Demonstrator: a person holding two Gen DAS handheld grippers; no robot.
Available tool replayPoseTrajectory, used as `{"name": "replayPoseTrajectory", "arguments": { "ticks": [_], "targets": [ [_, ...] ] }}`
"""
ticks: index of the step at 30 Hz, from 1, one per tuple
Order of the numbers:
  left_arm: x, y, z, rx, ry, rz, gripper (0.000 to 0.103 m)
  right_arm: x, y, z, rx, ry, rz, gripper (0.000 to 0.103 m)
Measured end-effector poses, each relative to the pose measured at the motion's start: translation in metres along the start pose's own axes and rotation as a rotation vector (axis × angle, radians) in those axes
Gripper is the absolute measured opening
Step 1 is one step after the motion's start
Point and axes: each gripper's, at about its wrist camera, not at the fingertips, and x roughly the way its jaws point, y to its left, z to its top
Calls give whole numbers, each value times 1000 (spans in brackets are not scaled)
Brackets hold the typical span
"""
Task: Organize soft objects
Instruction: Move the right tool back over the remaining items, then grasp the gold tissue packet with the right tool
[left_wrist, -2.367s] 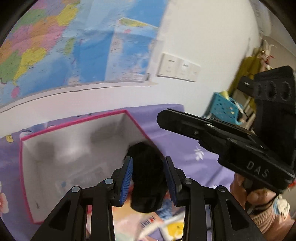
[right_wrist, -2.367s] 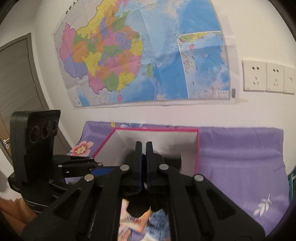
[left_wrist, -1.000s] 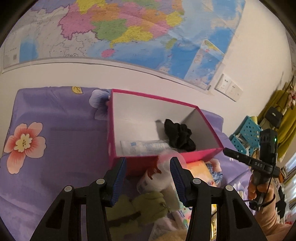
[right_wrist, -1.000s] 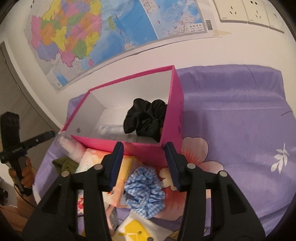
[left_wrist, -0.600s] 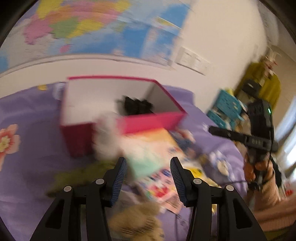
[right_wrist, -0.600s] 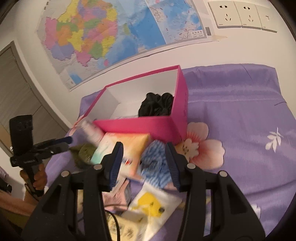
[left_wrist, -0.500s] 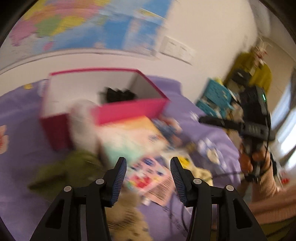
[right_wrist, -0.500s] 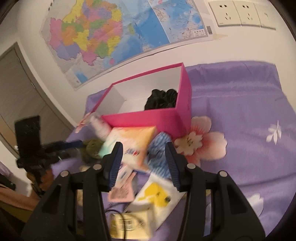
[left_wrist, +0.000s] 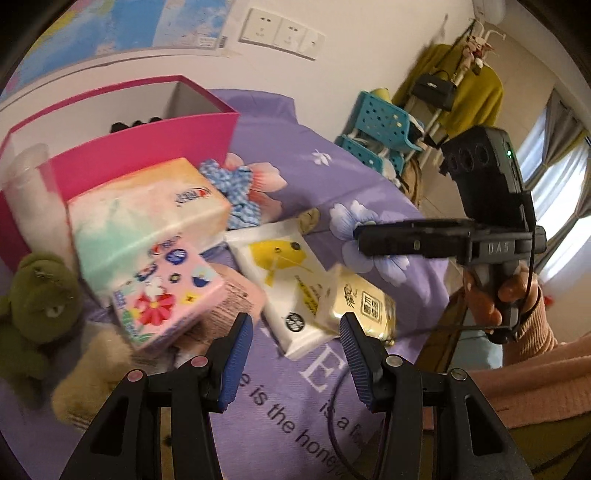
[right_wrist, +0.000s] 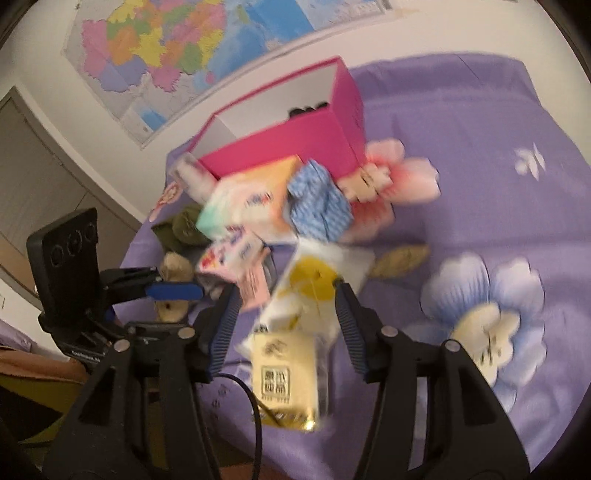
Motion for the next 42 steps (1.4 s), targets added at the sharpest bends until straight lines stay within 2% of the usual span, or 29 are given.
{"name": "replayPoseTrajectory", "arguments": {
  "ticks": [6, 10, 16, 17, 19, 25, 31, 35, 42],
  "targets": [
    [15, -17, 1, 46, 36, -41, 49, 3, -16, -36, 64, 85, -43, 61],
    [29, -31, -1, 78, 72, -83, 46, 1, -22, -49, 90, 101, -58, 61],
    [40, -43, 1, 106, 84, -96, 42, -3, -24, -57, 120, 98, -44, 61],
    [43, -42, 4, 106, 86, -101, 39, -2, -24, -57, 122, 97, -43, 59],
    [47, -44, 5, 99, 90, -105, 36, -1, -21, -57, 123, 89, -34, 47],
    [38, -39, 6, 73, 63, -95, 34, -1, -15, -47, 112, 34, -62, 45],
    [33, -18, 10, -3, 43, -55, 34, 12, 3, -15, 18, -20, -106, 45],
    [36, 0, 8, -75, 57, -33, 34, 32, 0, -2, 31, -6, -77, 45],
    [40, 3, 5, -83, 72, -60, 34, 28, -12, -15, 72, 7, -40, 51]
  ]
}}
